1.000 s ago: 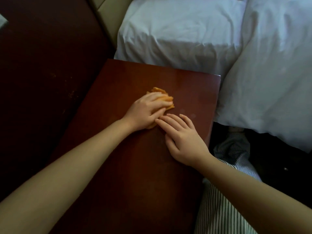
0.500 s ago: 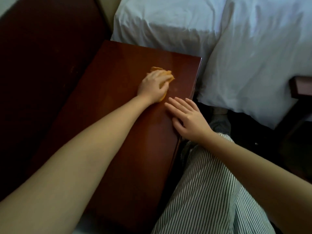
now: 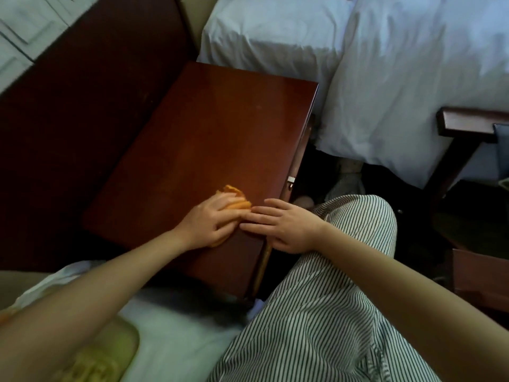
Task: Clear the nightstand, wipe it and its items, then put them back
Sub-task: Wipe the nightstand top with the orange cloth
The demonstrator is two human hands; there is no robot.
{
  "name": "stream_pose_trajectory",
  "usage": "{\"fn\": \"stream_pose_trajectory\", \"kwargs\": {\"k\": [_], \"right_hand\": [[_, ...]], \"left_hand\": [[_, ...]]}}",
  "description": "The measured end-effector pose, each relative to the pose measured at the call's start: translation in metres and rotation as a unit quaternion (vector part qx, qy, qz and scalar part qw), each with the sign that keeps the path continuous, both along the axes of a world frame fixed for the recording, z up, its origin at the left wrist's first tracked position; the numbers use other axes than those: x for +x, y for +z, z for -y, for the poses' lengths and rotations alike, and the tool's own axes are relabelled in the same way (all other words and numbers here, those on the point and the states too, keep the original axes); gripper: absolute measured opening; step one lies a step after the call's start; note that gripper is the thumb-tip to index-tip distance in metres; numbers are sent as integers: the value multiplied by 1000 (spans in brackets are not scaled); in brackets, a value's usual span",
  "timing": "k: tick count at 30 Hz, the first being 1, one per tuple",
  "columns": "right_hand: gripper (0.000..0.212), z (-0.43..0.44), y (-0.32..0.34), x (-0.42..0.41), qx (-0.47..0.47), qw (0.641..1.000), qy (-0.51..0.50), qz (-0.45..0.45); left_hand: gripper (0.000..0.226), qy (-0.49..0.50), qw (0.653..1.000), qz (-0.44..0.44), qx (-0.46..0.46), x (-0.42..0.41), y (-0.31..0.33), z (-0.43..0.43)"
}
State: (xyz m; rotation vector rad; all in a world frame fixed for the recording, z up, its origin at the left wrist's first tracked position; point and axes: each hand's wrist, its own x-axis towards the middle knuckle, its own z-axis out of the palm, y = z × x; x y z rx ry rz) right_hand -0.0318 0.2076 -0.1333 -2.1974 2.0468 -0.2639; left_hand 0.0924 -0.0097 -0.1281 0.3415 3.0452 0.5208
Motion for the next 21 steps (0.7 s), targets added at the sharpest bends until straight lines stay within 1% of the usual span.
{"fn": "stream_pose_trajectory", "kwargs": {"k": [1,2,3,4,5,6,7,9,10,11,12,13,14,15,16,17,18,19,20,21], "right_hand": [[59,1,1,5,12,1000,-14,1],[59,2,3,9,20,999,-42,9],[60,3,6,13,28,996,-77,23],[61,5,8,14,29,993,-112,34],[60,7,9,19,26,989,-141,43],[57,8,10,24,31,983,-170,55],[55,10,12,29,30,977,-200,72],[55,14,19,40,13,960,-255,113],[57,16,20,45,0,949,-280,143],[60,17,23,49,-5,936,-301,181],[65,19,25,52,-2,917,-325,233],[70,20,27,54,-2,886,-351,303],[73,21,32,57,-4,843,-373,387],[71,21,37,60,-17,798,-379,469],[62,20,41,64,-40,754,-371,540],[45,18,46,66,-63,720,-356,592],[26,16,51,68,-85,696,-345,624],[14,13,58,69,-112,677,-342,642],[9,9,64,68,-144,658,-349,652],[10,5,68,66,-176,637,-362,657]], "left_hand": [[41,52,998,-11,-17,9,-1,11],[41,153,988,-18,-25,12,-3,21],[41,290,956,-24,-22,10,-2,29],[39,420,907,-17,-8,4,-2,32],[38,500,866,-6,6,0,2,26],[38,515,857,-4,14,-4,4,14],[38,484,875,-12,22,-7,5,-2],[36,364,930,-25,50,-6,7,-37],[35,320,944,-26,75,-3,7,-52],[34,315,942,-26,113,-1,9,-62],[34,358,917,-31,173,-4,15,-68],[35,426,868,-34,251,-7,24,-70],[38,483,807,-28,338,-12,36,-74],[40,513,752,-24,413,-17,46,-79],[39,518,715,-20,470,-22,56,-84],[36,506,692,-14,514,-26,64,-90],[32,491,674,-12,551,-30,72,-97],[26,478,658,-15,581,-32,80,-103],[21,470,648,-20,599,-34,85,-107],[18,469,641,-28,606,-37,87,-109]]}}
